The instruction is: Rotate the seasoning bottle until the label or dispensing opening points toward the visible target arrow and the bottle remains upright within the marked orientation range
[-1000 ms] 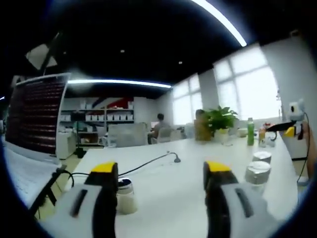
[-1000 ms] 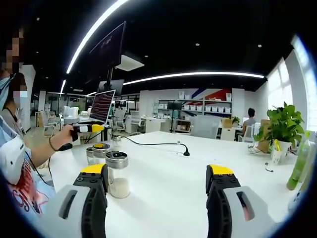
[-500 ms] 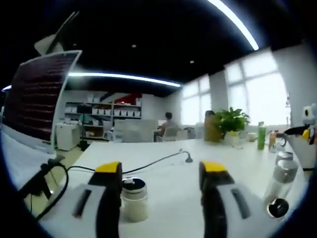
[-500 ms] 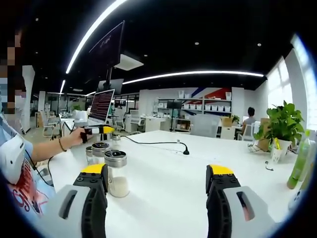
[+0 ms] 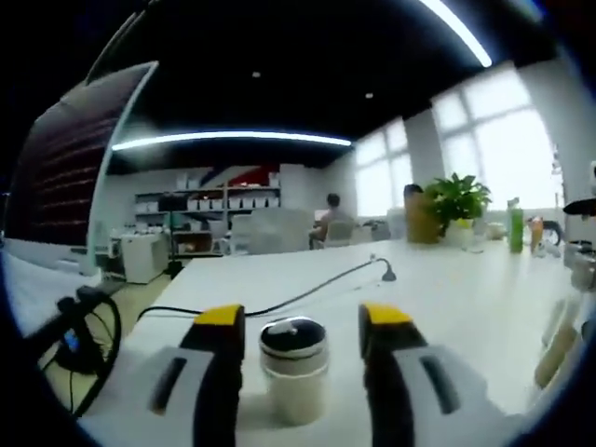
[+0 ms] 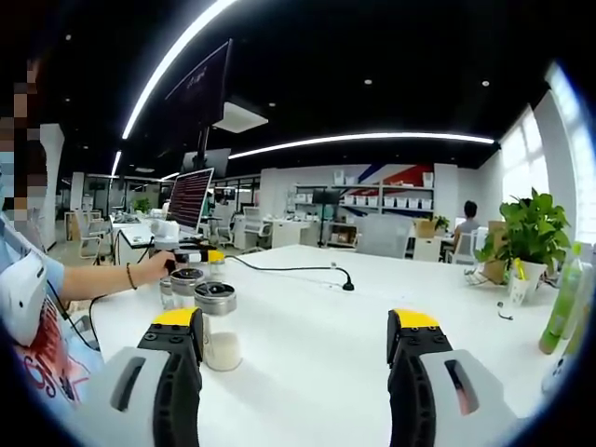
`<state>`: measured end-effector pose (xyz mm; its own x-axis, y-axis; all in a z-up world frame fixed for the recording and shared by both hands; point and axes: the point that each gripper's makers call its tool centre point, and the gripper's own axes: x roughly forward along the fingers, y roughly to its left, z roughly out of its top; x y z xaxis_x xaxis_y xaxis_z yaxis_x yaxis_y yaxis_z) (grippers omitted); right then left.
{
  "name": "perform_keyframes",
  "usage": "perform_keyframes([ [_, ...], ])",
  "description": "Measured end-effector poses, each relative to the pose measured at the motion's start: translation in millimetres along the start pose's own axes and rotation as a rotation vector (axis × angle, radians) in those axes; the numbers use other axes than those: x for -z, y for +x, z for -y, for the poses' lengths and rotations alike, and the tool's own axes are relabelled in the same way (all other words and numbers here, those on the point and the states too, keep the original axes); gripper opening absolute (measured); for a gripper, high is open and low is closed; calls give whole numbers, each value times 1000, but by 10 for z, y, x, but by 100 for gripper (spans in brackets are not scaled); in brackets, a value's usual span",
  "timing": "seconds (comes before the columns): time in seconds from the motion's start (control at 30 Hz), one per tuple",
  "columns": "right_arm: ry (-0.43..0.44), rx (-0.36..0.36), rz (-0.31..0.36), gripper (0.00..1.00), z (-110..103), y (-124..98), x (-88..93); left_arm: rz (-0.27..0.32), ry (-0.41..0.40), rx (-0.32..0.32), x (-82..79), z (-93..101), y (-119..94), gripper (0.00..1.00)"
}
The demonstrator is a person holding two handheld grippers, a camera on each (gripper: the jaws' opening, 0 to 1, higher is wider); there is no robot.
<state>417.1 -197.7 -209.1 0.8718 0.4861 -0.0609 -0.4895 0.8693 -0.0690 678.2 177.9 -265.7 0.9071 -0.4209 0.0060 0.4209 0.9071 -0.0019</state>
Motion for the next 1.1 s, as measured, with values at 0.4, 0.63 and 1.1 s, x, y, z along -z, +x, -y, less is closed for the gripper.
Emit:
perform_keyframes([
  [0.4,1,4,3,83,21,-21,-22,-25,-76,-45,127,-124,115,51],
  [0.63,4,8,3,83,47,-17,-28,-47,-78,-47,205,-173,171,44],
  [1.1,0,14,3,83,61,-36,-28,-43,19,-62,184,-103,184,37],
])
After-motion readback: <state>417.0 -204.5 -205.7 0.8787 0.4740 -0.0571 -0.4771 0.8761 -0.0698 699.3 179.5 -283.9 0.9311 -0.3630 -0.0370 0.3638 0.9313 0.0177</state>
